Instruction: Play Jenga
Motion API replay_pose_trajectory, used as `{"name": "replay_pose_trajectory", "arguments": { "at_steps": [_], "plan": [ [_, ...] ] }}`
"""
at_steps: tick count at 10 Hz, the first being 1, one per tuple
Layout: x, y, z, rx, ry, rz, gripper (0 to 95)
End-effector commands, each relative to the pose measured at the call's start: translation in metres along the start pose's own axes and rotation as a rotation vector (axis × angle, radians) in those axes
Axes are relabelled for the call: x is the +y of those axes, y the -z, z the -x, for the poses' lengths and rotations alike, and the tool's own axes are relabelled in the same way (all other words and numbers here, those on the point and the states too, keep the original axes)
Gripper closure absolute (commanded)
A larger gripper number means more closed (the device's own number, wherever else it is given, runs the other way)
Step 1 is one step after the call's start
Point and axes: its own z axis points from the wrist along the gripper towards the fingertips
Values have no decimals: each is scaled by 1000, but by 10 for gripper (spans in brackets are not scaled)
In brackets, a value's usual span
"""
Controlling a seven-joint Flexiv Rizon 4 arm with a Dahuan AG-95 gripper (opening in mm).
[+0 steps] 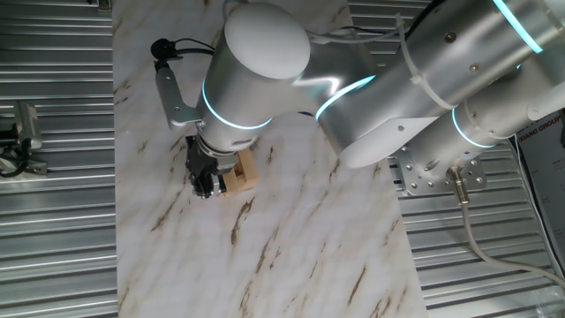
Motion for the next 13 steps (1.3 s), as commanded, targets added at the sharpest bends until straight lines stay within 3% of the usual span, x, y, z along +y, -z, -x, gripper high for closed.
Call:
{"name": "replay_pose_trajectory", "arguments": {
  "at_steps": [1, 13],
  "plan": [
    [0, 0, 1, 1, -1, 0, 950],
    [0, 0, 5, 7, 0, 1, 950]
  ]
}}
